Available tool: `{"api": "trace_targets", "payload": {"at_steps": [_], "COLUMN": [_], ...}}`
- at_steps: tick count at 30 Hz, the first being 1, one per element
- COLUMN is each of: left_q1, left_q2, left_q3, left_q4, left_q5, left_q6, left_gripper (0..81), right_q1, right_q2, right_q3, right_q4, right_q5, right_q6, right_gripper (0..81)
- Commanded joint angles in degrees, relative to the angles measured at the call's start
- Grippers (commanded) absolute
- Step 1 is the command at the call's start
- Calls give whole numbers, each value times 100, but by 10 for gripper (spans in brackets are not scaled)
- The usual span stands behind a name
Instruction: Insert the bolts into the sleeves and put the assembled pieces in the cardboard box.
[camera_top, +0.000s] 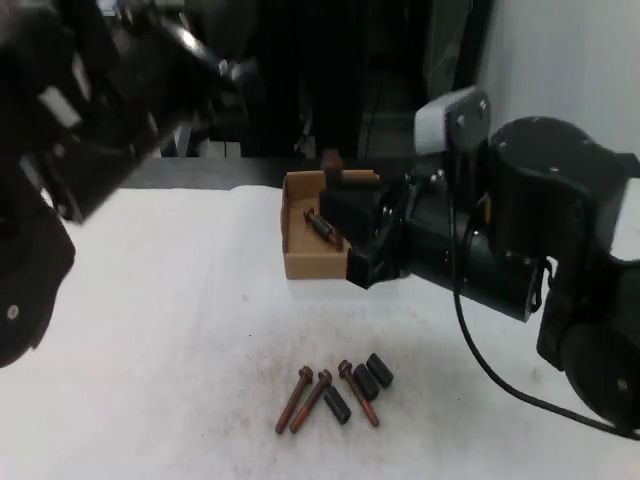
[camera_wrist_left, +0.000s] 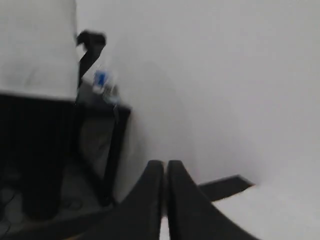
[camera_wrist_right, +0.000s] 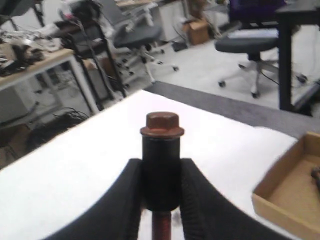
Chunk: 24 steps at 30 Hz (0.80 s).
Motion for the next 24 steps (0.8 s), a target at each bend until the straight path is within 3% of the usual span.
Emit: {"api": "trace_targets", "payload": {"at_steps": [1,10,18,24], "left_q1": [-2,7,7,7], "left_q2": [-86,298,479,479], "left_q3": [-23,-23,-23,-23], "left_q4": [1249,4187,4597,4581], "left_q5": [-447,-541,-498,-498], "left_q6": [8,8,8,8], "left_gripper": [3,3,3,3], "right_q1": [-116,-914,-1061,-1061], "right_q2": [-26,1444,3295,4230], "right_q3": [-301,-2594,-4861,-5942], "right_q4": [459,3153,4315,4988], "right_q5": [259,327,361,374], "right_q6": [-8,-8,-8,-8], "right_gripper": [5,5,5,5]}}
